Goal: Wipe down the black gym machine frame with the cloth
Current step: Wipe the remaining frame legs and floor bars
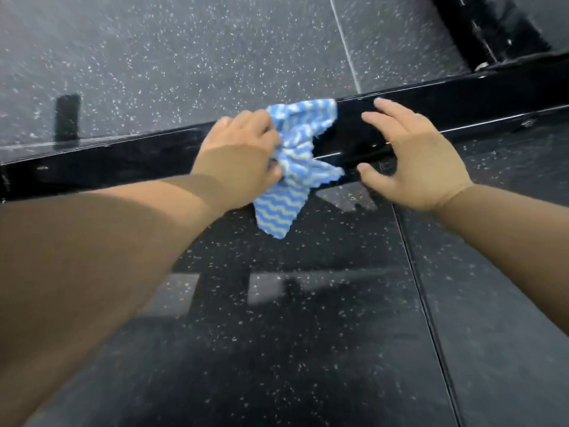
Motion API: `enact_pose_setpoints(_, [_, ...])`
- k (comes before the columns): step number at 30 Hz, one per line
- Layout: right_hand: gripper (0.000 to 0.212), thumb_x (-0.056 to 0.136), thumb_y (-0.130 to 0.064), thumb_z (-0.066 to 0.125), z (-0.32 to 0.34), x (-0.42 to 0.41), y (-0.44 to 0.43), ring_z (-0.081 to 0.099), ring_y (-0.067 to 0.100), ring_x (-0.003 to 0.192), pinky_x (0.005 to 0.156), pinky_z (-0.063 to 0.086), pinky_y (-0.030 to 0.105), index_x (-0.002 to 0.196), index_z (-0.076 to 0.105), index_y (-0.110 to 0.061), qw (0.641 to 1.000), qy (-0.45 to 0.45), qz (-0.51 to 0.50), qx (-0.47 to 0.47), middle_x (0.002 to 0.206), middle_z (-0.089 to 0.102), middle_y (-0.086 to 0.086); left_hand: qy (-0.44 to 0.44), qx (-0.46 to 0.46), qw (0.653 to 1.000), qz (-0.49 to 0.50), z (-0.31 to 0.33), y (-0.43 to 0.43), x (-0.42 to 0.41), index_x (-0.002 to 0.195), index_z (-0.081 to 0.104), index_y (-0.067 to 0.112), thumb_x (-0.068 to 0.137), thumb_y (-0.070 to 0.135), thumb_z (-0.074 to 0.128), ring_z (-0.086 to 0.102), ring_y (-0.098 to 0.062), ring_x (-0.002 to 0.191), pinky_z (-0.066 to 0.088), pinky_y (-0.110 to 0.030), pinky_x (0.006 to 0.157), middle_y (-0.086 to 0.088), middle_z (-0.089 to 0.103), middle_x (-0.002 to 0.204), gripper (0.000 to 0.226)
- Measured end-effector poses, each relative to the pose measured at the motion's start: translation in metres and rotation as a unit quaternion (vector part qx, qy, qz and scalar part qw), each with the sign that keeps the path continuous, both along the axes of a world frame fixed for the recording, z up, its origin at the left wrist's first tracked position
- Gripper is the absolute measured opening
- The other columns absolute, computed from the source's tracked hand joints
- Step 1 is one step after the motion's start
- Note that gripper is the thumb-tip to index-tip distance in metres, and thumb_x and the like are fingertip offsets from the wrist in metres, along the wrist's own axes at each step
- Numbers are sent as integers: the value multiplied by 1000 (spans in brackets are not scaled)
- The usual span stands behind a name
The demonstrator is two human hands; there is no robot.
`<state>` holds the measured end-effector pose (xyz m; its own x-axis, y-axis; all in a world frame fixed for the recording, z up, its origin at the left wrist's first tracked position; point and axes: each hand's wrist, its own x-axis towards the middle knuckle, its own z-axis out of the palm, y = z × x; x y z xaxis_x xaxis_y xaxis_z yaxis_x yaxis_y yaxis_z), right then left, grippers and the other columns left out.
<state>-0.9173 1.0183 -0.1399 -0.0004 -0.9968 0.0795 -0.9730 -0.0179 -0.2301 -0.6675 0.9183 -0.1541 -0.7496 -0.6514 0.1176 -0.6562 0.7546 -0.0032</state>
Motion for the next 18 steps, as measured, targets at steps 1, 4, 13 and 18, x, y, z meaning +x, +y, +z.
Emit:
enact_pose_setpoints(1, [69, 89, -42, 57, -2, -8, 0, 34, 30, 136, 112, 30, 44, 149, 32, -20, 999, 9, -43, 4, 159, 23, 2, 10, 6, 1000, 9, 1, -1, 9, 106, 63, -1, 81, 26, 48, 57, -39, 96, 42, -44, 79, -19, 58, 115, 40])
enact_pose_setpoints(4, [65, 98, -44, 39, -13, -20, -17, 8, 24, 148, 119, 14, 45, 154, 13, -21, 983, 44, -142, 107, 162, 2, 3, -44, 112, 987, 105, 5, 2, 20, 137, 44, 4, 85, 12, 57, 51, -40, 114, 40, -46, 92, -17, 45, 139, 54])
enact_pose_setpoints(13, [59, 102, -43, 22, -33, -21, -28, -9, 25, 148, 118, -1, 49, 154, 5, -23, 974, 16, -189, 125, 162, -8, 6, -78, 129, 987, 54, -7, 5, -121, 154, -2, 12, 101, 36, 22, -14, -17, 147, -4, -42, 120, -2, -13, 161, 62])
enact_pose_setpoints(18, [58, 102, -46, 17, -35, -17, -28, -16, 23, 147, 118, -7, 47, 154, -1, -25, 971, -6, -194, 141, 161, -14, 4, -87, 60, 988, 116, -18, 14, -34, 153, 9, 8, 97, 41, 25, 0, -16, 149, -5, -45, 118, -3, 4, 162, 66])
